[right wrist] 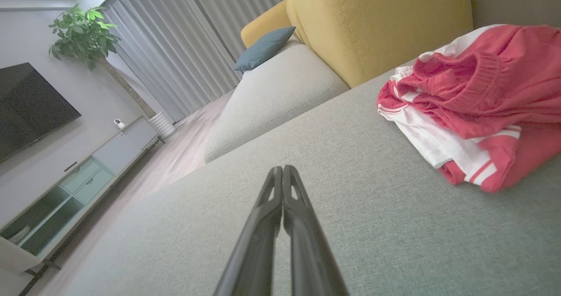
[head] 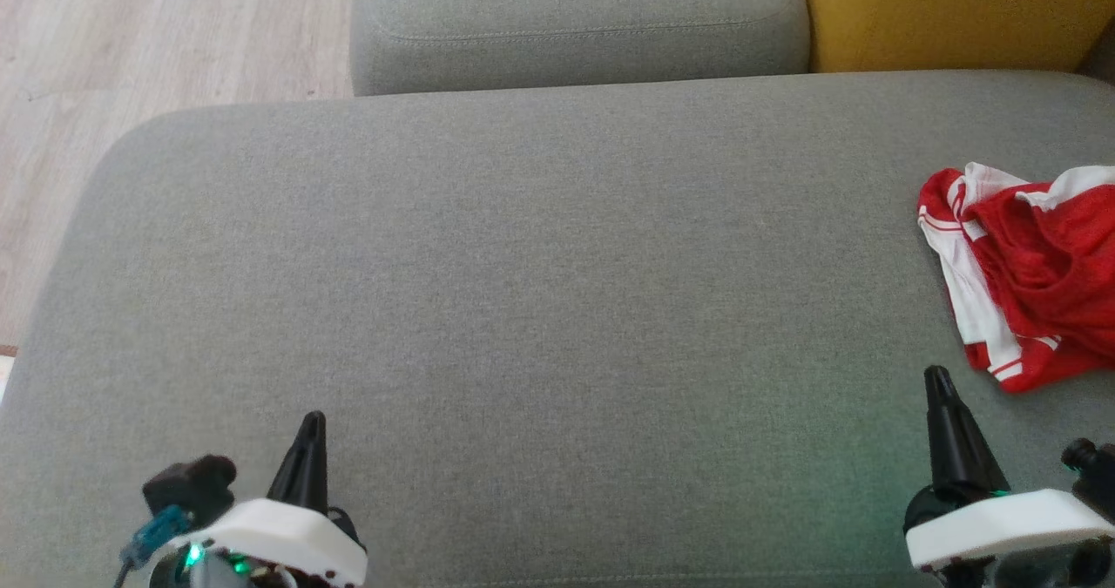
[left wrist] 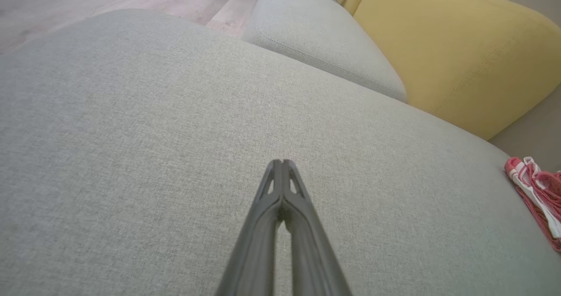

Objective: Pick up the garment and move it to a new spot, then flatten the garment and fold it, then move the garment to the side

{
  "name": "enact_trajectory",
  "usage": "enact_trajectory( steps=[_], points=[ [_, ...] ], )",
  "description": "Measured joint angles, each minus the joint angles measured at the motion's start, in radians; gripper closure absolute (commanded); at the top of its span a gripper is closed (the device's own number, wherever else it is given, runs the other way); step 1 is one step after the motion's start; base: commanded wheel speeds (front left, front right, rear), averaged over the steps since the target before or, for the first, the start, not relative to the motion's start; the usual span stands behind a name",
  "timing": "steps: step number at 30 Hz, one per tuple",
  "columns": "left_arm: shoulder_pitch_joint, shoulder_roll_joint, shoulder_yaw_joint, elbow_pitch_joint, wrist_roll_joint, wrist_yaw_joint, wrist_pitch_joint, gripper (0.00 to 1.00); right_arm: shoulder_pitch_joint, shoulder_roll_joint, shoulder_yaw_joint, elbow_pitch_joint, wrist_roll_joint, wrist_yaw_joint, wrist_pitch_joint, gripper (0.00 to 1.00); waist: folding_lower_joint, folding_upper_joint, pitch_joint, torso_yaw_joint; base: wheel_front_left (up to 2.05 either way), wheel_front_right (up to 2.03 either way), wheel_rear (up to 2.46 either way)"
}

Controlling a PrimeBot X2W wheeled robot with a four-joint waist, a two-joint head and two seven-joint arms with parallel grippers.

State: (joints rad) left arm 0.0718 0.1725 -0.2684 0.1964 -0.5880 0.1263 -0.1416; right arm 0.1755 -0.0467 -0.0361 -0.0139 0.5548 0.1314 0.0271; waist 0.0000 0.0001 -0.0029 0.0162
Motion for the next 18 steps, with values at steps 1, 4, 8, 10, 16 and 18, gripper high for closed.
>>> enact_trajectory(
  steps=[1,4,8,10,16,18],
  points=[
    [0.0,-0.001,0.003,0.001,-0.011,-0.003,0.001,1.0,-0.004,0.0,0.0,0.001,0.011,0.0,0.0,1.0,0.0,0.0,0.0,0.0,0.0,0.0,0.0],
    [0.0,-0.005,0.021,0.001,-0.046,-0.007,0.006,1.0,-0.007,-0.001,0.0,0.011,0.049,0.0,0.0,1.0,0.0,0.0,0.0,-0.001,0.0,0.0,0.0],
    [-0.002,-0.008,0.025,0.002,-0.08,-0.015,0.01,1.0,-0.008,-0.001,0.0,0.023,0.084,0.0,0.0,1.0,0.0,0.0,0.001,-0.001,0.0,0.0,0.0],
    [-0.005,-0.011,0.028,0.004,-0.105,-0.022,0.018,1.0,-0.01,-0.002,-0.001,0.029,0.109,0.0,0.001,1.0,0.0,0.0,0.001,-0.002,0.0,0.0,0.0],
    [-0.02,-0.017,0.057,0.009,-0.186,-0.042,0.035,1.0,-0.043,-0.002,-0.001,0.049,0.193,0.0,0.005,1.0,0.0,0.0,0.001,-0.003,0.0,0.0,0.0],
    [-0.02,-0.019,0.058,0.01,-0.209,-0.048,0.036,1.0,-0.044,-0.002,-0.002,0.056,0.217,0.0,0.005,1.0,0.0,0.0,0.001,-0.003,0.0,0.0,0.0]
  ],
)
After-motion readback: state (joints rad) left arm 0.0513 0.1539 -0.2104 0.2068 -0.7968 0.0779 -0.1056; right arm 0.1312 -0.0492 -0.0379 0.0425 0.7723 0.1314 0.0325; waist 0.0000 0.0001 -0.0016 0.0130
